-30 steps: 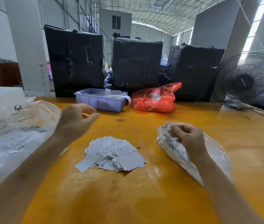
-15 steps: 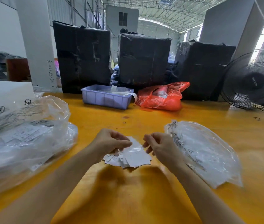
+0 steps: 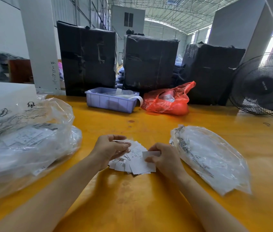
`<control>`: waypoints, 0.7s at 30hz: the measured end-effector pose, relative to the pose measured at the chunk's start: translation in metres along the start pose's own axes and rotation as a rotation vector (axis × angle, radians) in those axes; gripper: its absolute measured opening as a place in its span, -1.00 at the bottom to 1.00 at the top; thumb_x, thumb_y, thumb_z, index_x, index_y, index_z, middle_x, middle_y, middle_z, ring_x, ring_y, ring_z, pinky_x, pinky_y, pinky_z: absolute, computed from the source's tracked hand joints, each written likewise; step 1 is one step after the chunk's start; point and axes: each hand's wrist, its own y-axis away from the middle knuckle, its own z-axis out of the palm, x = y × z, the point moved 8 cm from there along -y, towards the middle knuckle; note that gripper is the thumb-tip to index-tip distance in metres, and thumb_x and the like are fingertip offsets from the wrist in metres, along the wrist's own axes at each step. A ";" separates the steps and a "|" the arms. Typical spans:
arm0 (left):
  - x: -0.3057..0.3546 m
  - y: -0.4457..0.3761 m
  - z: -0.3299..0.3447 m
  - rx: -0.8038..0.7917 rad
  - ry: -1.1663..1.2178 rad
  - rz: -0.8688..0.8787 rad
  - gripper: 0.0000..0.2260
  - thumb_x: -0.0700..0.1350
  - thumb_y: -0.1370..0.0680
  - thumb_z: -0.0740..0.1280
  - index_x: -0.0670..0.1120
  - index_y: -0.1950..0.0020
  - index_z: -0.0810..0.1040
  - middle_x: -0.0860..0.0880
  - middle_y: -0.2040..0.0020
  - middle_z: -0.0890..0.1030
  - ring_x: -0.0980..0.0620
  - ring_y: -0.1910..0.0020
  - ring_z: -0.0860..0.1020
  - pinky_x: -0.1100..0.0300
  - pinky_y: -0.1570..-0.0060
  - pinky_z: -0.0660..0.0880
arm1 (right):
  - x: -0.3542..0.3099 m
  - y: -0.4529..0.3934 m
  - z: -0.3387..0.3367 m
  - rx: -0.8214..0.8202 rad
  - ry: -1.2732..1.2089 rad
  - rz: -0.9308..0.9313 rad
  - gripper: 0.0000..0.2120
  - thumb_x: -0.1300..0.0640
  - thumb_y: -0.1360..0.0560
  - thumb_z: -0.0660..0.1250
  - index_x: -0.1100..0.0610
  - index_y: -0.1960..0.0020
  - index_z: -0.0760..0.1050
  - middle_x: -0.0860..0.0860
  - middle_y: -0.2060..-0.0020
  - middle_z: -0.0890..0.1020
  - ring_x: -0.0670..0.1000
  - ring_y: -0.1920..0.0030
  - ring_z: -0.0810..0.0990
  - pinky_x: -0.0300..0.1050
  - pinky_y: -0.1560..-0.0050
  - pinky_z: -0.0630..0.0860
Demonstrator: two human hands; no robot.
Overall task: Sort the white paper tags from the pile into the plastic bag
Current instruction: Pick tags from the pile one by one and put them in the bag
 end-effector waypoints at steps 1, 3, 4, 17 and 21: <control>0.000 0.000 0.001 -0.002 -0.001 0.000 -0.80 -0.46 -0.39 0.39 -0.24 0.07 0.55 -0.12 0.32 0.68 0.01 0.40 0.65 0.30 0.43 0.55 | 0.001 0.000 -0.002 0.019 -0.028 0.005 -0.91 0.23 -0.38 0.48 0.16 0.11 0.63 -0.01 0.21 0.64 -0.07 0.18 0.54 -0.45 0.33 0.35; -0.001 0.000 0.001 0.000 0.000 0.004 -0.83 -0.45 -0.39 0.41 -0.25 0.09 0.58 -0.12 0.30 0.68 0.01 0.39 0.66 0.31 0.42 0.55 | 0.004 -0.001 -0.003 0.031 -0.105 0.021 -0.96 0.24 -0.40 0.46 0.14 0.17 0.65 -0.03 0.24 0.64 -0.09 0.19 0.56 -0.45 0.31 0.37; -0.001 0.001 0.001 0.002 -0.006 0.009 -0.85 -0.43 -0.39 0.42 -0.26 0.10 0.59 -0.11 0.30 0.68 0.01 0.39 0.66 0.31 0.42 0.55 | 0.006 -0.002 -0.004 0.034 -0.159 0.031 -0.93 0.25 -0.40 0.47 0.11 0.21 0.65 -0.03 0.23 0.64 -0.09 0.18 0.57 -0.45 0.28 0.39; -0.007 0.013 0.027 -0.144 0.056 -0.081 -0.89 -0.26 -0.52 0.35 -0.27 0.05 0.46 -0.28 0.17 0.67 -0.14 0.26 0.68 0.20 0.34 0.60 | -0.027 0.003 -0.023 -0.022 -0.846 -0.186 -0.86 0.30 -0.17 0.48 0.10 0.32 0.69 0.12 -0.07 0.54 0.00 -0.04 0.56 -0.17 0.02 0.56; -0.003 0.015 0.032 -0.119 0.123 -0.050 -0.92 -0.29 -0.49 0.37 -0.26 0.09 0.48 -0.19 0.26 0.61 0.01 0.45 0.61 0.24 0.47 0.55 | -0.039 0.009 -0.018 -0.076 -0.595 -0.241 -0.80 0.31 -0.22 0.50 0.19 0.15 0.66 0.08 -0.17 0.50 -0.03 -0.15 0.50 -0.26 -0.06 0.52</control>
